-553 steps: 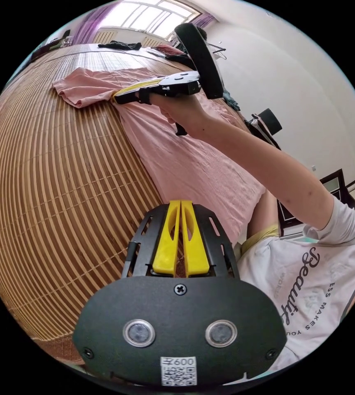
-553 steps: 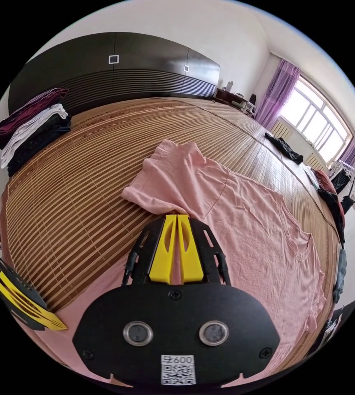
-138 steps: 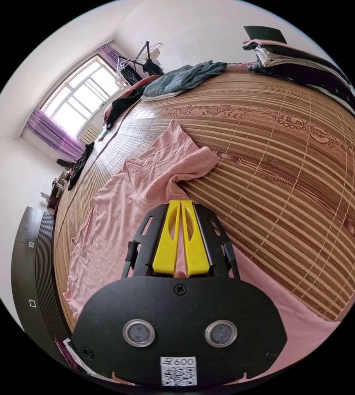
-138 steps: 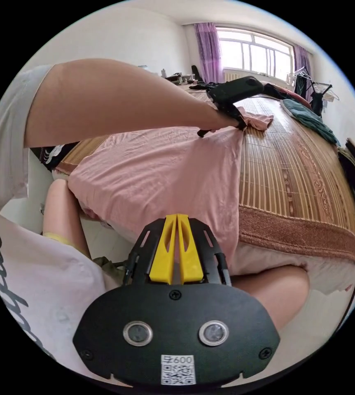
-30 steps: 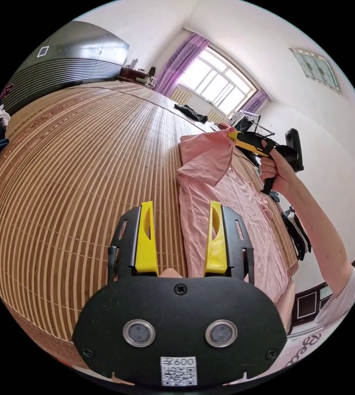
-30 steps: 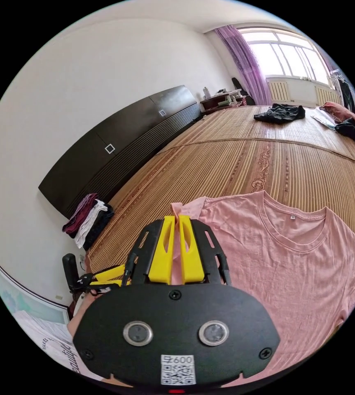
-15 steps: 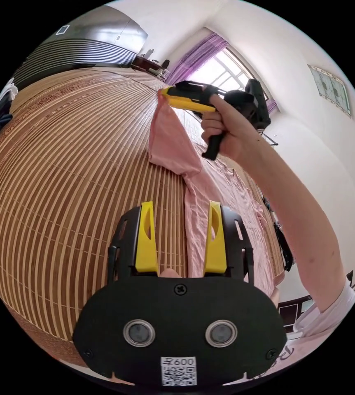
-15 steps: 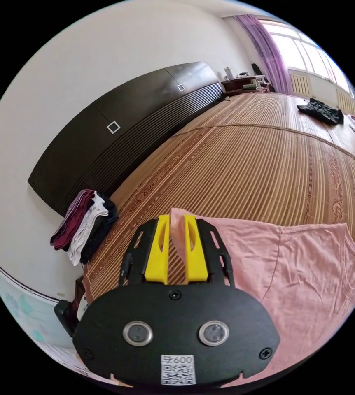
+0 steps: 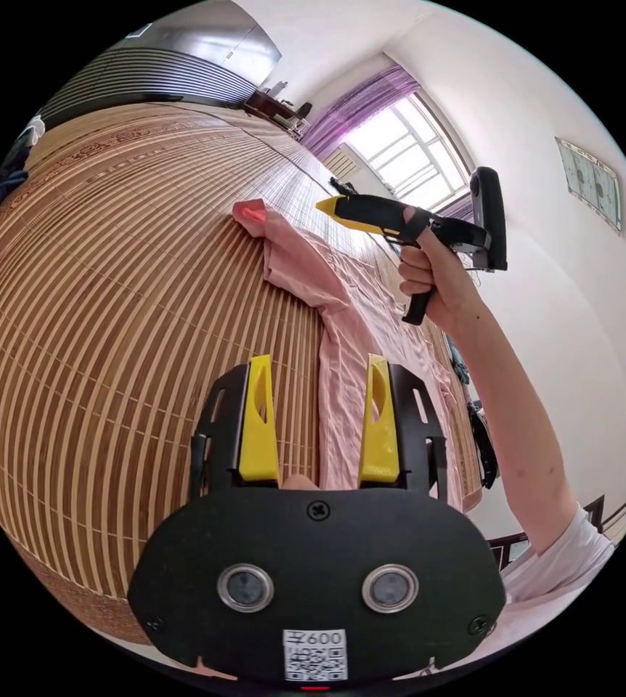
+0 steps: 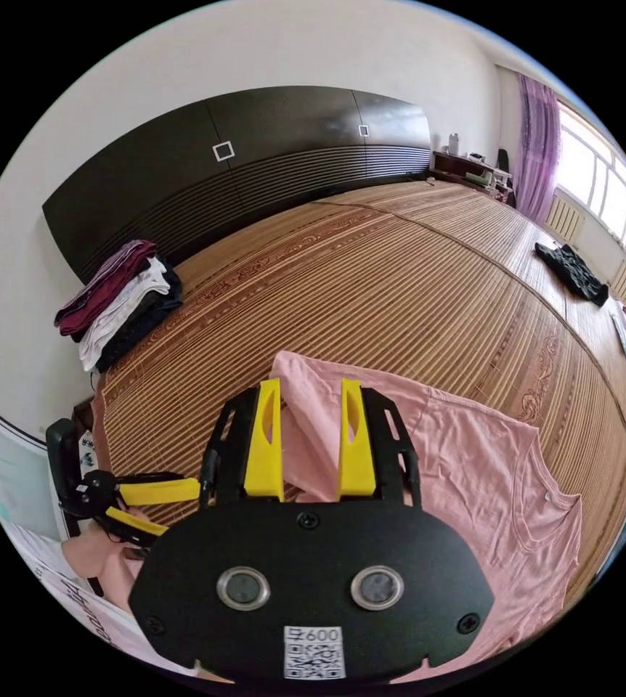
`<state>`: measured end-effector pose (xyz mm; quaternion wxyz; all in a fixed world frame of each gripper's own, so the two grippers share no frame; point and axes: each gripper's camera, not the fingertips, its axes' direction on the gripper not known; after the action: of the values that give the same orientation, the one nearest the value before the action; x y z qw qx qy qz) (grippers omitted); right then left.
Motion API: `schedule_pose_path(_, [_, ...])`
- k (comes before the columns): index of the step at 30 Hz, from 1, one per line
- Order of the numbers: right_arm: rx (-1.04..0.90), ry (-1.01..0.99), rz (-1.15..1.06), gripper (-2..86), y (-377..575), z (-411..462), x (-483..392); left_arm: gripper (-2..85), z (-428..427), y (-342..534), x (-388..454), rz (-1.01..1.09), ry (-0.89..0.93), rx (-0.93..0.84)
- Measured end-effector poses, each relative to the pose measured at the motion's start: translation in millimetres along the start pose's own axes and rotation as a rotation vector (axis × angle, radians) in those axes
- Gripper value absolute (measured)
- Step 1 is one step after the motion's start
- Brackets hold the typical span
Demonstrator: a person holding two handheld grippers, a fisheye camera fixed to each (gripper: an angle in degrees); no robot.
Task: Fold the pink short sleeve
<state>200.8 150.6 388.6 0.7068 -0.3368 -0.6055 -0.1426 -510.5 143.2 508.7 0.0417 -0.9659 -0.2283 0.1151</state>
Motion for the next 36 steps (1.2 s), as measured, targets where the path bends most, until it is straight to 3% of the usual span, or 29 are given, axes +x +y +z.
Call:
schedule_pose_path(7, [-0.056, 0.027, -0.090, 12.0, -52.9, 65.8, -80.8, 16.9, -1.7, -19.2, -5.6, -0.012, 0.019, -0.025])
schedule_pose_path(14, [-0.256, 0.341, -0.218, 6.3, -100.2, 166.3, -159.8, 16.6, -5.7, -42.6, -19.8, -0.051, 0.056, -0.036])
schedule_pose_path(19, [-0.283, 0.265, -0.121, -0.2, -121.7, 158.1, -158.9, 16.8, -11.9, -58.2, -27.8, -0.058, 0.061, -0.022])
schedule_pose_path(22, [-0.202, 0.213, -0.092, -0.7, -127.0, 117.1, -147.7, 16.8, -14.7, -64.9, -35.7, -0.075, 0.078, -0.012])
schedule_pose_path(26, [-0.019, -0.011, 0.011, -0.8, -121.3, 7.5, -111.3, 16.7, -14.0, -74.6, -45.5, -0.097, 0.112, -0.011])
schedule_pose_path(36, [0.215, -0.030, 0.108, -0.9, -49.8, -231.9, -13.8, 16.9, -13.9, -90.6, -58.3, -0.090, 0.117, -0.013])
